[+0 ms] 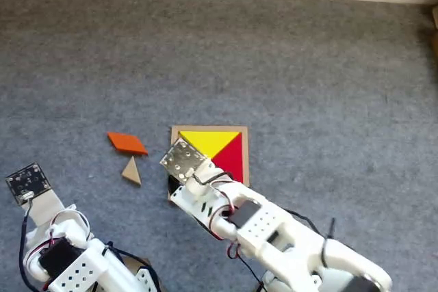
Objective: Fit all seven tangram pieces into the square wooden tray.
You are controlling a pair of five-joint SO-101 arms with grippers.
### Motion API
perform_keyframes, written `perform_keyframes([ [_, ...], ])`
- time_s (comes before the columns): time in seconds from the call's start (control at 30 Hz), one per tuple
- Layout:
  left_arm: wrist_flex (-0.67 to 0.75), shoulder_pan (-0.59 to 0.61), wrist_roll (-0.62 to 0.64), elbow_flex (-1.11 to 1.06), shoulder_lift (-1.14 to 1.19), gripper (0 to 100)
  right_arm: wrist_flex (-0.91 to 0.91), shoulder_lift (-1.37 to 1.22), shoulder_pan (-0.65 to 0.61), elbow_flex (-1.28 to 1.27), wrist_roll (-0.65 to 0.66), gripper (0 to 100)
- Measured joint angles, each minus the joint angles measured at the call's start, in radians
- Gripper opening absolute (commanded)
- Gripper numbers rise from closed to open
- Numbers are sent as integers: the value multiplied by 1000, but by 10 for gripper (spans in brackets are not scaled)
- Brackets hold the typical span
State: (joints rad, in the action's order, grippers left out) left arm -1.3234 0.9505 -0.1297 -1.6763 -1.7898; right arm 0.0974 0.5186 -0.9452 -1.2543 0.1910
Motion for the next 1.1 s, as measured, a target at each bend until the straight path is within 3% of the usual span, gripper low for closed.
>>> perform_keyframes([
  [0.17, 0, 0, 0, 0, 0, 91, -2, -204, 3, 95, 2, 63],
  [0.43, 0, 0, 0, 0, 0, 91, 9, -229, 8, 118, 0, 63],
  [0.67, 0, 0, 0, 0, 0, 91, 255, -215, 8, 181, 2, 63],
  [0.9, 0, 0, 0, 0, 0, 91, 368, -215, 8, 204, 2, 63],
  [1.1, 0, 0, 0, 0, 0, 91, 423, -181, 17, 195, 75, 63],
])
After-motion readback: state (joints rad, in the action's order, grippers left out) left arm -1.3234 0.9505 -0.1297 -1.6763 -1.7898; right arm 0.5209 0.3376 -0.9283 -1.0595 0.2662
